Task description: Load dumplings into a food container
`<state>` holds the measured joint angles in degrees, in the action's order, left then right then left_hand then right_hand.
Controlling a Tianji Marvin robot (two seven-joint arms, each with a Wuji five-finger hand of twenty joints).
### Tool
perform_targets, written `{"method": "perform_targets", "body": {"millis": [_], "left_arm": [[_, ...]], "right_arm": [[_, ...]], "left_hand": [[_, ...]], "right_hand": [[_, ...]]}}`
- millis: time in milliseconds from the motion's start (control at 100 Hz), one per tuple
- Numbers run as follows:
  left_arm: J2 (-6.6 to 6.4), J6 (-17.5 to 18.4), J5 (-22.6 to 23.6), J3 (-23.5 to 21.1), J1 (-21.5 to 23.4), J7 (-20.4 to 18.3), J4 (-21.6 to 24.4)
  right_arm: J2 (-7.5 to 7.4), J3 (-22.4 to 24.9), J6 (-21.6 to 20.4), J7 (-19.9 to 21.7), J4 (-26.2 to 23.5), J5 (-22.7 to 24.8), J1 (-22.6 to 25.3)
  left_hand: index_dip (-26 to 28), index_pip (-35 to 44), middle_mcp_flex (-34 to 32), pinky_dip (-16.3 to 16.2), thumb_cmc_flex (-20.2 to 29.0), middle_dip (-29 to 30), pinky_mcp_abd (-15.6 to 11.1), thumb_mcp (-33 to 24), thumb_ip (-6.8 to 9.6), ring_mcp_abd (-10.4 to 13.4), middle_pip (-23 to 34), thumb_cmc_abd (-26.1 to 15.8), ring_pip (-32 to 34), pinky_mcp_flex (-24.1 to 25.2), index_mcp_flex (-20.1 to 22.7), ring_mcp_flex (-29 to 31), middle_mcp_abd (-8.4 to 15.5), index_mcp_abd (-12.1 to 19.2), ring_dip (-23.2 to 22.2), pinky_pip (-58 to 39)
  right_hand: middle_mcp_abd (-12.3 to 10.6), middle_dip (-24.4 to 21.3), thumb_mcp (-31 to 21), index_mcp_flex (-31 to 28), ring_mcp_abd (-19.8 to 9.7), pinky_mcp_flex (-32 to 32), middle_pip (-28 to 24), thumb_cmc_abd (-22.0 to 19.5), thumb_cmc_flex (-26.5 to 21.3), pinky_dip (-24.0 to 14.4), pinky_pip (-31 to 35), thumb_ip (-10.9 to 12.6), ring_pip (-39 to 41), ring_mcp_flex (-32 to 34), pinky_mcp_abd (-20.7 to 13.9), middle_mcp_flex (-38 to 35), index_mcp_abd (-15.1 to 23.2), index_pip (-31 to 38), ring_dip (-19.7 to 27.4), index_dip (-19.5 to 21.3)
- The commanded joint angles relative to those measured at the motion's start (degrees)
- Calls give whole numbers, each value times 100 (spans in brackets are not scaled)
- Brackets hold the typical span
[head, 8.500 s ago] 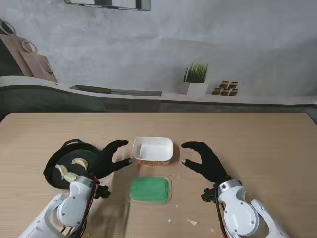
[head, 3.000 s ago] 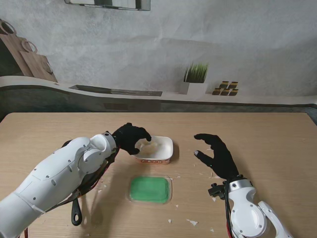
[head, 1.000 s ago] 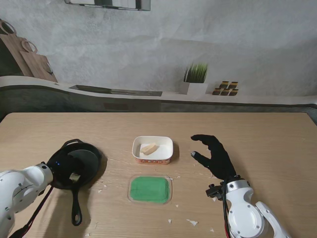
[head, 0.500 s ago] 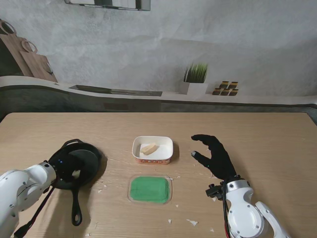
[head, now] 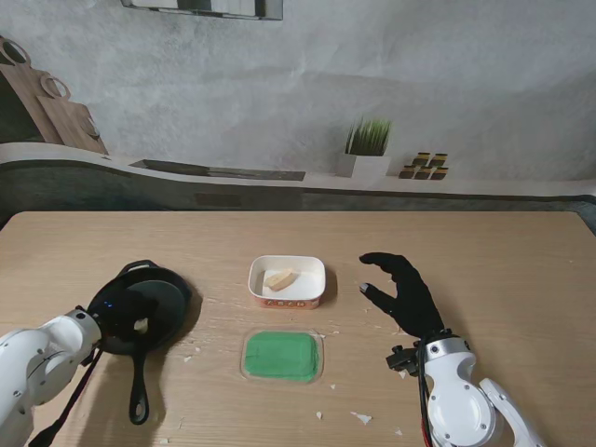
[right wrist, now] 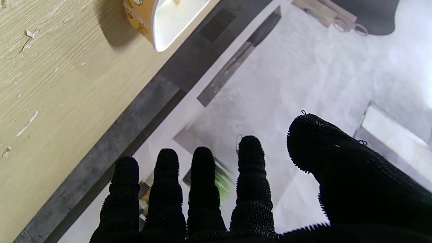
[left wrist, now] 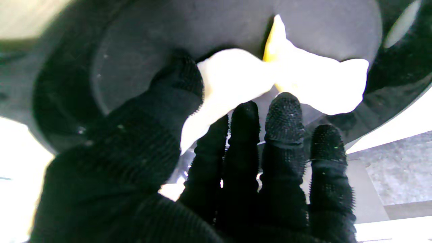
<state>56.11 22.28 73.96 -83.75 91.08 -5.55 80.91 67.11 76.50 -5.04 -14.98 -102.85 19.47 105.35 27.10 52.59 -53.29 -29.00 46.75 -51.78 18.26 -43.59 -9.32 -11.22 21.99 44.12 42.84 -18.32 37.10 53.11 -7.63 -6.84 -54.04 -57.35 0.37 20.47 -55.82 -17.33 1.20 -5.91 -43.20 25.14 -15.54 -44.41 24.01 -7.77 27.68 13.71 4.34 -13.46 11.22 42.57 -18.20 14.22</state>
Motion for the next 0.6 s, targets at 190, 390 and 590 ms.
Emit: {"method": "perform_targets", "body": {"millis": [190,390,590], "left_arm": [[38,229,-151,-334,140,-114,496],[85,415,-337,-545,116,-184,910],[169,397,-1079,-128,-430,-453,1230]], "right_arm": [[54,-31,28,53,-32,-18,31],[55,-22,11,51,-35,-24,33],[55,-5,-19,56,-25,-42,20]], "left_hand": [[476,826,-518,-25,889,-390,293,-1280,369,-176,286,-319,-50,-70,661,249,10,648,-322,-186],[471,796,-572,-3,892,-415,337,-1356,398,-204,235,-267,-107,-122,723,323,-118,612,-381,-160],[459,770,-597,11,904,-427,365,-1358,411,-238,203,-254,-140,-141,762,347,-130,591,-416,-140]], "right_hand": [[7,44,-66,-40,3,-55,-130,-149,-87,-66,102,-14,50,65,7,-18,102,18,-61,70],[6,45,-60,-45,0,-62,-131,-139,-74,-66,105,-15,50,71,12,-18,105,20,-61,74],[7,44,-65,-37,-9,-54,-126,-133,-59,-63,103,-13,46,62,7,-10,107,13,-60,73]]}}
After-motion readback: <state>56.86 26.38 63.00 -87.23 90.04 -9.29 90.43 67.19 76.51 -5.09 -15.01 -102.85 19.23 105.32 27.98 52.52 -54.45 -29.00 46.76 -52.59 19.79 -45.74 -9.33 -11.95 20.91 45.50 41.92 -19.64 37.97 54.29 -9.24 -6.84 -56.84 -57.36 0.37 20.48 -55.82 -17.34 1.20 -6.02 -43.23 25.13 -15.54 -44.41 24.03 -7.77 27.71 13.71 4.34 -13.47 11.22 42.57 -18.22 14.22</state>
